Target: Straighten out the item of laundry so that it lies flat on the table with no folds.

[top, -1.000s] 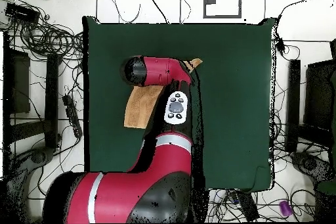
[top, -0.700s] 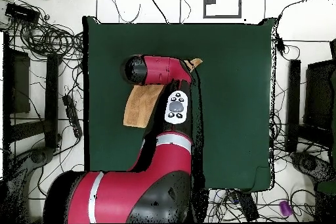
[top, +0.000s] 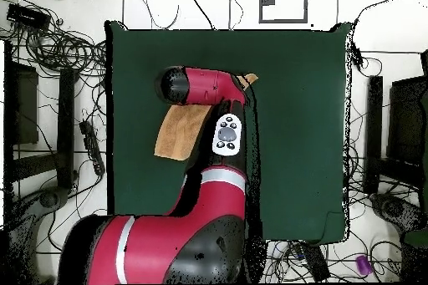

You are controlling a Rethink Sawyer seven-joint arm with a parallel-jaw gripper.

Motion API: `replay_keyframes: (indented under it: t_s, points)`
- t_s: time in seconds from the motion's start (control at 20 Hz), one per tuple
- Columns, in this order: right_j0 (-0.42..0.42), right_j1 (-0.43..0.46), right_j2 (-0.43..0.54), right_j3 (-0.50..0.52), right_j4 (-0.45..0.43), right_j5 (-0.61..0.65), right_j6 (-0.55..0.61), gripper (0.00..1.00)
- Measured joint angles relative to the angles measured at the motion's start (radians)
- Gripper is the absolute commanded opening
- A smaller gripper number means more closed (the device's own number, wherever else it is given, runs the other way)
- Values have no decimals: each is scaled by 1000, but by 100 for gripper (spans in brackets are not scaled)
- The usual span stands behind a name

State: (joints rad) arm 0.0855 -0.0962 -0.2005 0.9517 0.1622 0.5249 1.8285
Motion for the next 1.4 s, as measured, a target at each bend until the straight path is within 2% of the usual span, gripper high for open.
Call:
replay_keyframes:
  t_s: [0.9, 1.4]
  points:
    - [12, 99, -40, -168, 126, 0, 0, 0]
    - [24, 130, -51, -211, 191, -1, 0, 0]
